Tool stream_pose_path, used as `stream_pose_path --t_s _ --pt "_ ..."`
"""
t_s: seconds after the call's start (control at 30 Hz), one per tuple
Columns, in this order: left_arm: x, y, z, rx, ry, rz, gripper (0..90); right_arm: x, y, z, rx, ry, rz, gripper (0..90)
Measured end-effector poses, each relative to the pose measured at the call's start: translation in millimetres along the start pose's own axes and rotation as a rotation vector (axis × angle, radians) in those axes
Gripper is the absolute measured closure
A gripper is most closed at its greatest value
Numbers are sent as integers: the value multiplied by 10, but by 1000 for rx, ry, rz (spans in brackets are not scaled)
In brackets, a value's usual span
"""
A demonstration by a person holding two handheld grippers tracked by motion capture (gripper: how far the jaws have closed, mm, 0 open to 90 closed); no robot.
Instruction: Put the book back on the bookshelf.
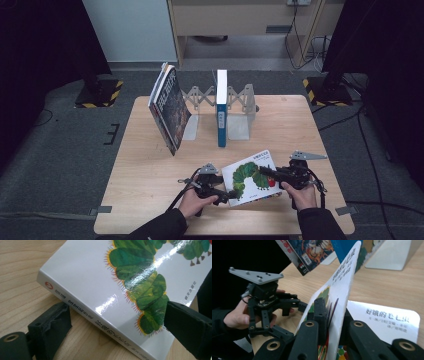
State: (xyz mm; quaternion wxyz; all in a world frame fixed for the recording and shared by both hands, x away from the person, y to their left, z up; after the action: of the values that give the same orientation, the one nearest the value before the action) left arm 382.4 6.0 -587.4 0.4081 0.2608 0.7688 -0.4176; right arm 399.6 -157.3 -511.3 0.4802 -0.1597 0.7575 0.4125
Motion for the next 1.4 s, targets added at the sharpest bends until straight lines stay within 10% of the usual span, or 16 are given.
stream_pose_path --t_s 0.73,1.4 --pt "-1 4 0 -4 -1 1 70 354 -309 111 220 174 -77 470" --pt "-14 26 3 -16 -8 -7 71 413 -263 198 178 166 -76 435"
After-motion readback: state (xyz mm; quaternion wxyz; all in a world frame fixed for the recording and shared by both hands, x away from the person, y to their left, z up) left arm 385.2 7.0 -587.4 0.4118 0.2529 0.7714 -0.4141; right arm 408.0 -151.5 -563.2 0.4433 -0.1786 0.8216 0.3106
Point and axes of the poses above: each handheld gripper's, and its own axes: z roughly forward along the jaws, x roughly out of its underside, y roughly to its left, the point moved 9 cm from there along z, roughly forward along the jaws, and after that the axes turned 15 degrees about -y, right-handed, at the moved point
